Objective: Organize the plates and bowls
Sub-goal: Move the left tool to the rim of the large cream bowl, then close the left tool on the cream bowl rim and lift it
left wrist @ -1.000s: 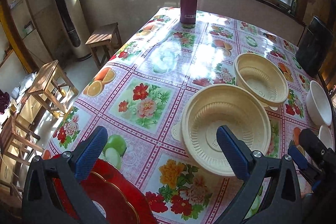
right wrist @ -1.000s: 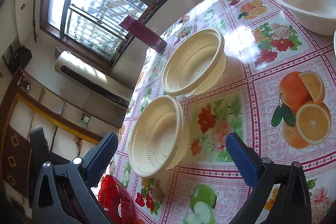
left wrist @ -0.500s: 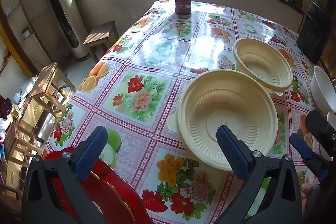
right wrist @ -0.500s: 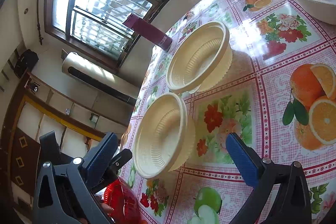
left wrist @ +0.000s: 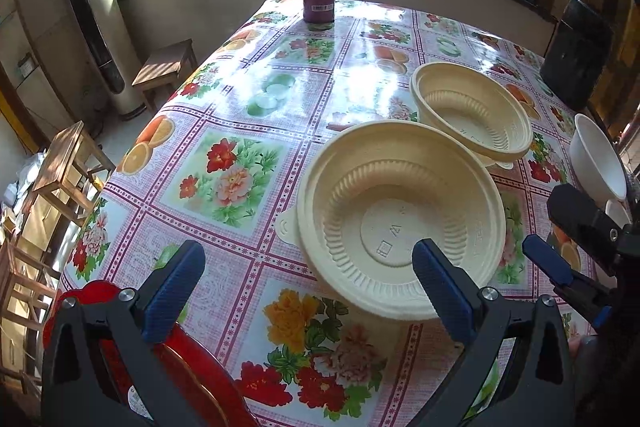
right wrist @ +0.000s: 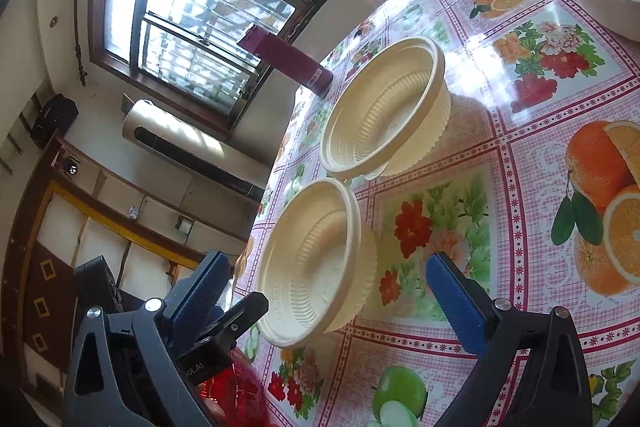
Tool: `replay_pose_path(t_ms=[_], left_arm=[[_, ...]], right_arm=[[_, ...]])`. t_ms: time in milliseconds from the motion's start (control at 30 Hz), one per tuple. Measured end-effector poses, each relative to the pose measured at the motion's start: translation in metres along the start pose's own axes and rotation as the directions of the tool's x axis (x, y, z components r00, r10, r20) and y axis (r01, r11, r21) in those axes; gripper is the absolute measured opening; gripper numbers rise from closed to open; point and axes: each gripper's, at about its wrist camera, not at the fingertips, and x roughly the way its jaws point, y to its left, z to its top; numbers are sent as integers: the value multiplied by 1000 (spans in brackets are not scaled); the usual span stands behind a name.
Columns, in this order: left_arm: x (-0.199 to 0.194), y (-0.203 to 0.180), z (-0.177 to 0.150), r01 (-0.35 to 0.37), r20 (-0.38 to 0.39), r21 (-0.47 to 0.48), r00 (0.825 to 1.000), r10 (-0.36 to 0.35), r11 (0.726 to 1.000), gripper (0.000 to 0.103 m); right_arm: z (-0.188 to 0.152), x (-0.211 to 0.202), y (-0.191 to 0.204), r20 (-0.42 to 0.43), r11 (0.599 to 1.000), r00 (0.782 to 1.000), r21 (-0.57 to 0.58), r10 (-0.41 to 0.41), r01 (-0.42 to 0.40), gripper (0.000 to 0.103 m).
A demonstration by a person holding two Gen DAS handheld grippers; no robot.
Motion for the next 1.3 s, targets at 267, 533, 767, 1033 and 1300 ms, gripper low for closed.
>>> replay_pose_path(t_ms=[267, 533, 767, 1033, 1300], left_arm=[[5, -11, -7, 56, -27, 51, 998, -55, 997, 103], [5, 1, -2, 166, -29, -29, 986, -167, 986, 90], [10, 15, 12, 278, -64, -118, 956, -287, 953, 55], [14, 24, 14, 314, -72, -169, 941, -330, 934, 52], [18, 31, 14, 319, -83, -205, 936, -341, 925, 36]], right_arm=[[0, 10, 5, -6, 999, 1000, -32, -17, 16, 91], [0, 20, 8, -29, 998, 999, -58, -31, 29, 70], [0, 21, 12, -41, 998, 999, -65, -24, 21, 61], [-1, 24, 16, -50, 998, 998, -67, -23, 20, 55], [-3, 28, 18, -62, 997, 997, -69, -44, 39, 37]])
